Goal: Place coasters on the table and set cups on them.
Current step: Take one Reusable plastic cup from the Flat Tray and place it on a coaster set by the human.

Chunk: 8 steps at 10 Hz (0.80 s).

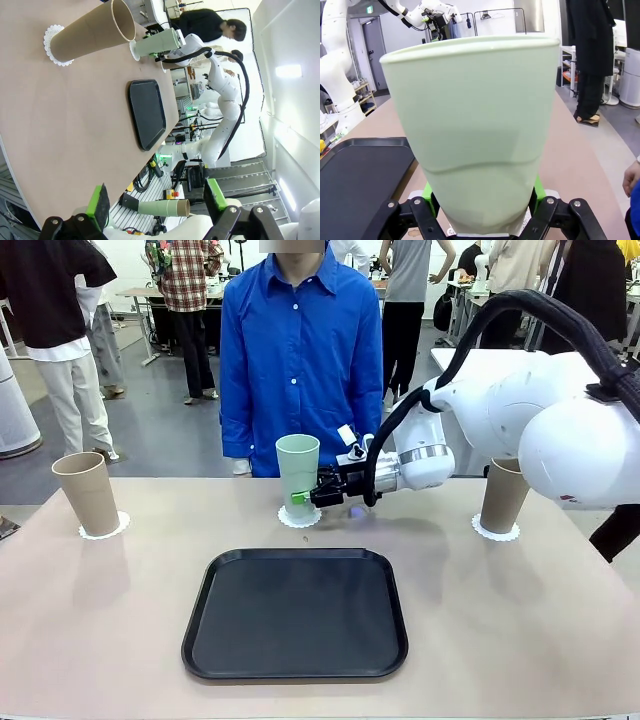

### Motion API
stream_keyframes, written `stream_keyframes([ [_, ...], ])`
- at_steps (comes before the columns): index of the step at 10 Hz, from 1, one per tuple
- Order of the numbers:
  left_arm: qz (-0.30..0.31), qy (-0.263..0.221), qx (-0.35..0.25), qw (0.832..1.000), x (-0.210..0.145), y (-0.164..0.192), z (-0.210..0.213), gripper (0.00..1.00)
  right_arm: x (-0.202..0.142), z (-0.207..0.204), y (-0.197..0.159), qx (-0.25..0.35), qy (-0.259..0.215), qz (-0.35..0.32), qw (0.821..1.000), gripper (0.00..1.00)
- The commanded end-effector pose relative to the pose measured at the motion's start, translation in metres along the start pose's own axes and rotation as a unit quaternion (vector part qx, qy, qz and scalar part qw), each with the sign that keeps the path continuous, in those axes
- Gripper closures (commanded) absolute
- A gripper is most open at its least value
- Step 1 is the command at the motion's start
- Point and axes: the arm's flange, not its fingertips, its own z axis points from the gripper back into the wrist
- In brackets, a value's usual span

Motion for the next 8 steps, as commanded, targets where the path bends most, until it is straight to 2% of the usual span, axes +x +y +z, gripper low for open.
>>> stream_keyframes([
  [1,0.001,-0.001,0.002,1.000,-0.001,-0.002,0.000,0.00,0.000,-0.007,-0.011,0.005,0.012,-0.011,1.000,0.19],
  [8,0.001,-0.001,0.002,1.000,-0.001,-0.002,0.000,0.00,-0.010,-0.004,-0.017,0.006,0.009,-0.017,1.000,0.19],
])
